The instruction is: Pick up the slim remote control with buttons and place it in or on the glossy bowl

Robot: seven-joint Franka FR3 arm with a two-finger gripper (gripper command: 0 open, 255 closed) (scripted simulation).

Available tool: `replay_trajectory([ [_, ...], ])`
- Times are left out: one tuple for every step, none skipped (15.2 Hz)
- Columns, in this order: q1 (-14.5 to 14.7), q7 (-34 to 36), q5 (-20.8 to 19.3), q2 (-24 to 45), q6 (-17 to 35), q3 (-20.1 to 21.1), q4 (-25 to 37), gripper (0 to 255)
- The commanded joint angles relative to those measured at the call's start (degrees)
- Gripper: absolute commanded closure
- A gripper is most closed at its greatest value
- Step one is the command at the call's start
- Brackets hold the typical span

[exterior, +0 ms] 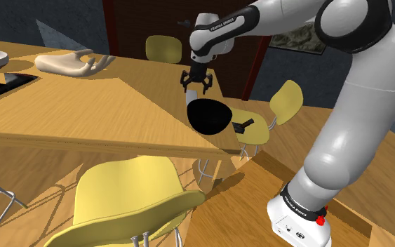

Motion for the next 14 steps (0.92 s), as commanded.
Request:
replay_trajectory([
  [-0.2,1.8,-0.67,4.47,0.22,-0.7,4.09,0],
  [-0.23,2.58,-0.91,6.43,0.22,-1.04,5.98,0],
  [-0.21,2.59,-0.93,6.77,0.88,-1.07,5.66,0],
  [-0.19,2.61,-0.96,7.12,1.53,-1.1,5.35,0],
  [-0.18,2.63,-0.99,7.48,2.18,-1.11,5.06,0],
  [-0.16,2.65,-1.02,7.85,2.83,-1.12,4.78,0],
  [-0.15,2.67,-1.06,8.22,3.47,-1.14,4.52,0],
  [-0.14,2.69,-1.09,8.61,4.11,-1.15,4.26,0],
  [-0.13,2.72,-1.12,8.99,4.76,-1.17,4.0,0],
  [-0.13,2.73,-1.15,9.23,5.12,-1.18,3.87,0],
  [-0.13,2.73,-1.15,9.24,5.12,-1.18,3.88,0],
  [-0.13,2.73,-1.15,9.24,5.12,-1.18,3.89,0],
  [-0.13,2.73,-1.15,9.24,5.12,-1.18,3.89,0],
  [-0.13,2.73,-1.15,9.24,5.11,-1.18,3.89,0],
])
